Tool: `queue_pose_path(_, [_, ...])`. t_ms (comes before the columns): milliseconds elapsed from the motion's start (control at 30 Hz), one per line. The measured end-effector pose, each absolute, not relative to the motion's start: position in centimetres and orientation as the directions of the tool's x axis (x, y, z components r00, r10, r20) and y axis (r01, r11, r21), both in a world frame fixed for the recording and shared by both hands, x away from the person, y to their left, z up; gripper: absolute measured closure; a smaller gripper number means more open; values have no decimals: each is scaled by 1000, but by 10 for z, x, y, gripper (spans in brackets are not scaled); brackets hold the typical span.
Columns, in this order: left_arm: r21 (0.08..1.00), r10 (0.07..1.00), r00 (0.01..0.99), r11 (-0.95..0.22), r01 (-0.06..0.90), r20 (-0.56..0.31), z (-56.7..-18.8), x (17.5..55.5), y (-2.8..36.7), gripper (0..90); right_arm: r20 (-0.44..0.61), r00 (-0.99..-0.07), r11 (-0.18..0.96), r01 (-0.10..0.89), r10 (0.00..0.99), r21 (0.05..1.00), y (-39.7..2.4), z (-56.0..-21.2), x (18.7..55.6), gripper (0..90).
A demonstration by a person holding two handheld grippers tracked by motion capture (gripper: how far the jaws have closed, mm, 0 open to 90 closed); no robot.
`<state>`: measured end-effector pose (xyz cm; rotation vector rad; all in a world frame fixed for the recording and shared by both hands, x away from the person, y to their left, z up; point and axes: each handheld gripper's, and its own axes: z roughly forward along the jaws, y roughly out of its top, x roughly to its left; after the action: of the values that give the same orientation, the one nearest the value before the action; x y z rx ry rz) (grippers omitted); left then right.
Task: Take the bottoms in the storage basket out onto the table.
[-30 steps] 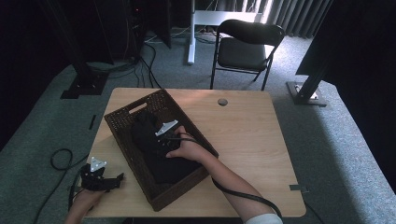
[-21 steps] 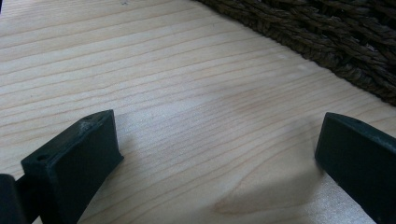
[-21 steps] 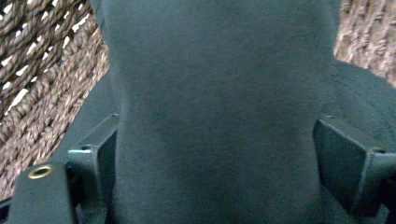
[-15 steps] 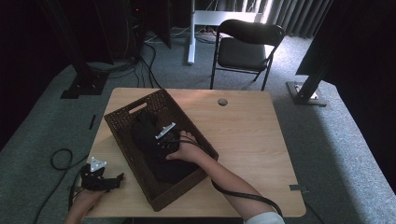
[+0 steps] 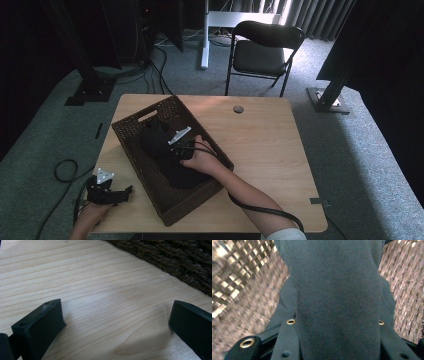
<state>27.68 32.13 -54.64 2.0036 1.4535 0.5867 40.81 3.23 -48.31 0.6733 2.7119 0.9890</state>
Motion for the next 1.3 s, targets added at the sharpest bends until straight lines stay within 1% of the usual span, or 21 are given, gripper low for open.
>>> queue_pose_path(167, [683,951,308,-232,692,11,-546,277,321,0,2,-877,632,349,481,692,30,-474,402,620])
queue_pose_path(333, [683,951,308,-234,692,13,-546,277,322,0,-53,-871,612,298,488,732,28,-466,396,620])
queue_pose_path(433, [684,952,307,-232,692,12,-546,277,321,0,-24,-863,575,316,505,754,24,-461,394,619])
queue_pose_path(533, [684,951,308,-233,691,13,-546,277,322,0,7,-834,506,342,551,792,18,-456,393,619])
queue_pose_path(633, [684,951,308,-233,691,12,-546,277,322,0,-30,-816,479,308,577,822,15,-452,389,619])
queue_pose_path(767, [684,951,308,-232,692,12,-546,277,321,0,17,-805,424,330,593,843,10,-448,387,619])
queue_pose_path(900, [684,952,307,-232,692,12,-546,277,321,0,8,-795,389,306,606,869,6,-444,385,619])
queue_pose_path(1100, [685,952,306,-230,691,11,-546,277,321,0,39,-783,302,285,621,910,2,-439,378,618])
queue_pose_path(1300, [685,952,307,-231,691,12,-546,277,321,0,39,-778,256,253,627,933,1,-435,373,618])
